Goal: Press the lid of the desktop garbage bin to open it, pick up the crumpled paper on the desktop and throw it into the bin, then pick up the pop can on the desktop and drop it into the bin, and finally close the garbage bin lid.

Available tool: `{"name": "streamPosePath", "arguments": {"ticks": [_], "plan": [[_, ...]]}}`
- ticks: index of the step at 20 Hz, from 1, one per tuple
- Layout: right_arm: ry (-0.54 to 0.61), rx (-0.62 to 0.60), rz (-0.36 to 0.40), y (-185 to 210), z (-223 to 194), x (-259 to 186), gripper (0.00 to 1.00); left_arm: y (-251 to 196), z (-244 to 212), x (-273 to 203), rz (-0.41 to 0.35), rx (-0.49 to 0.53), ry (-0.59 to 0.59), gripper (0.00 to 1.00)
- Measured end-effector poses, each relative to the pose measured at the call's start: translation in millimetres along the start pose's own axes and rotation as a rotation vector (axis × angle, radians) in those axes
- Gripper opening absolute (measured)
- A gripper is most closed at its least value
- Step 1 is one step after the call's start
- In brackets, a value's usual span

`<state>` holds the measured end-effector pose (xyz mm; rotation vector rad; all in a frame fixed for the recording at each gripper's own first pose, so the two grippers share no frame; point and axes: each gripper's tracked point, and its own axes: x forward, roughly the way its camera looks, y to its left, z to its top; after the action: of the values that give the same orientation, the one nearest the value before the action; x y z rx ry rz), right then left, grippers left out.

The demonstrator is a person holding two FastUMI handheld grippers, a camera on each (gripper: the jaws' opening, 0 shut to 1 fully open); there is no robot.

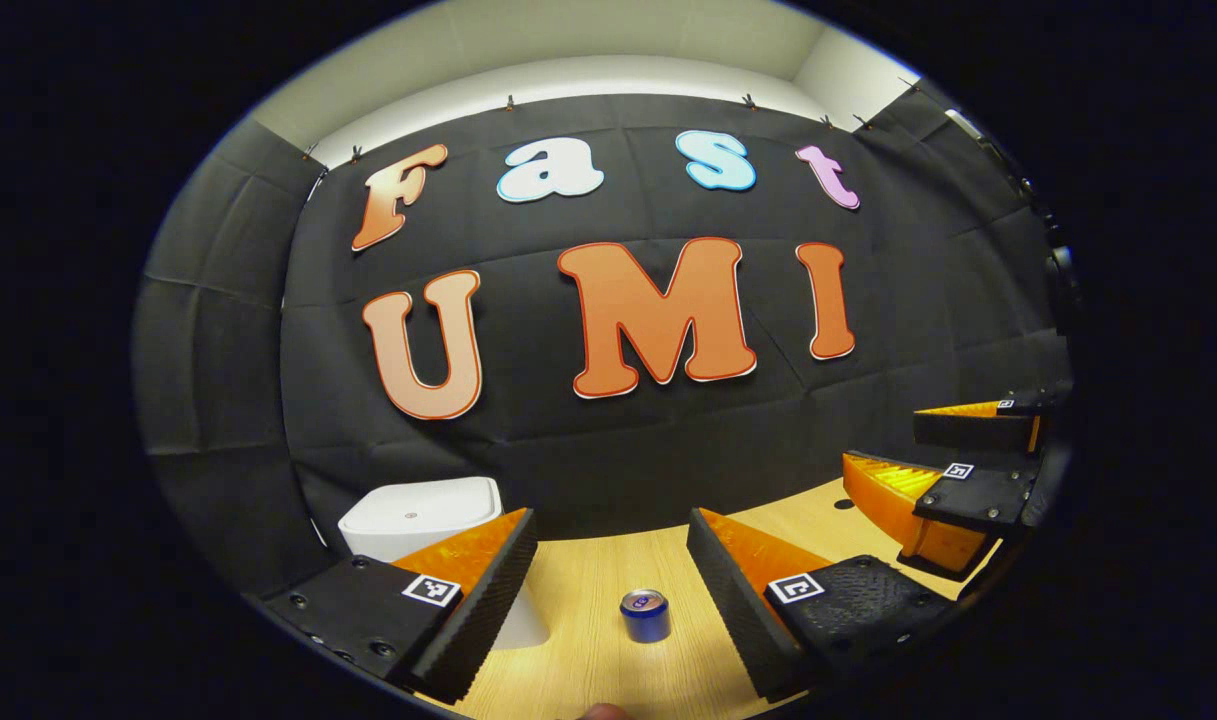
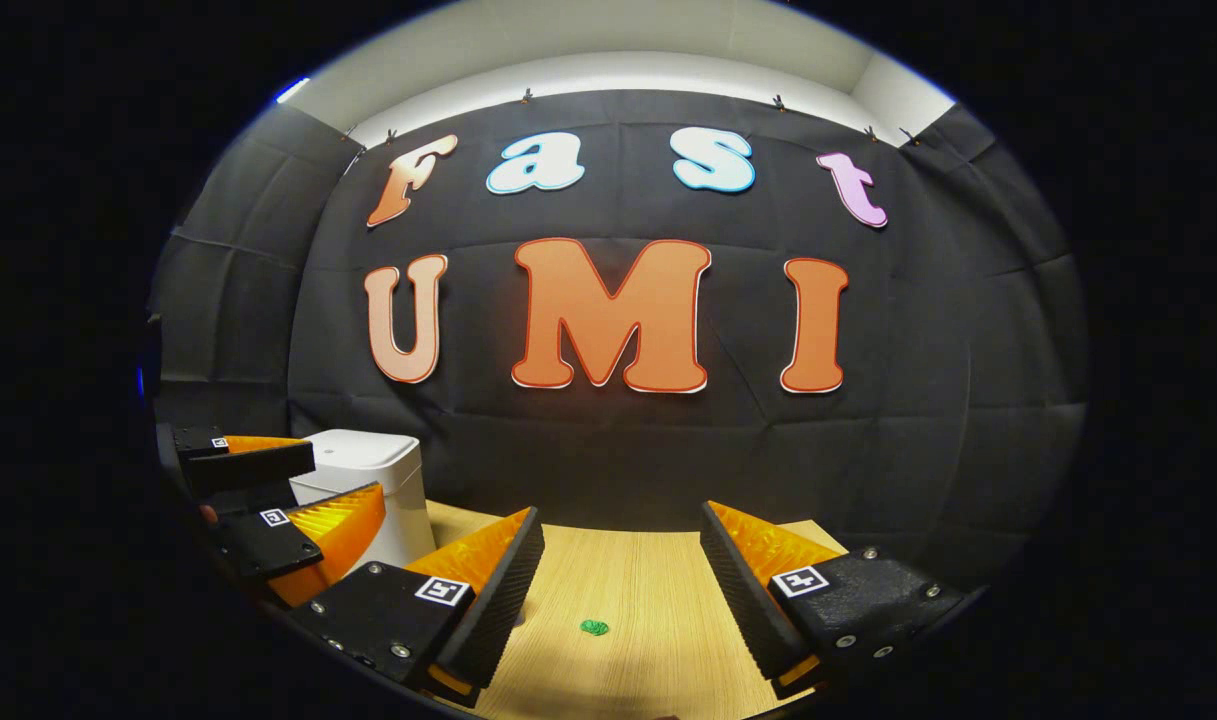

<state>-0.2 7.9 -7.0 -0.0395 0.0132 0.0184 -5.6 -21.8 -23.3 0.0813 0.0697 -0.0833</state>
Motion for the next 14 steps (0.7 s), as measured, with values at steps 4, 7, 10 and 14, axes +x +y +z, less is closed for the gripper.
{"name": "streamPosePath", "arguments": {"ticks": [4, 7, 10, 14], "plan": [[0.007, 0.012, -0.004, 0.2, -1.7, 3.1, 0.94, 13.6, 8.8, -0.5, 0.039, 0.009, -0.03, 0.95], [0.008, 0.007, -0.009, -1.0, -2.5, 3.5, 0.94, 19.1, 5.2, -0.2, 0.051, 0.01, -0.022, 0.95], [0.016, 0.001, -0.002, 2.1, -4.8, 4.9, 0.94, 29.5, 6.4, -0.2, 0.078, 0.013, -0.018, 0.92], [0.013, -0.004, 0.0, 4.4, -4.2, 6.3, 0.94, 41.2, -4.4, 7.5, 0.084, -0.014, 0.029, 0.67]]}}
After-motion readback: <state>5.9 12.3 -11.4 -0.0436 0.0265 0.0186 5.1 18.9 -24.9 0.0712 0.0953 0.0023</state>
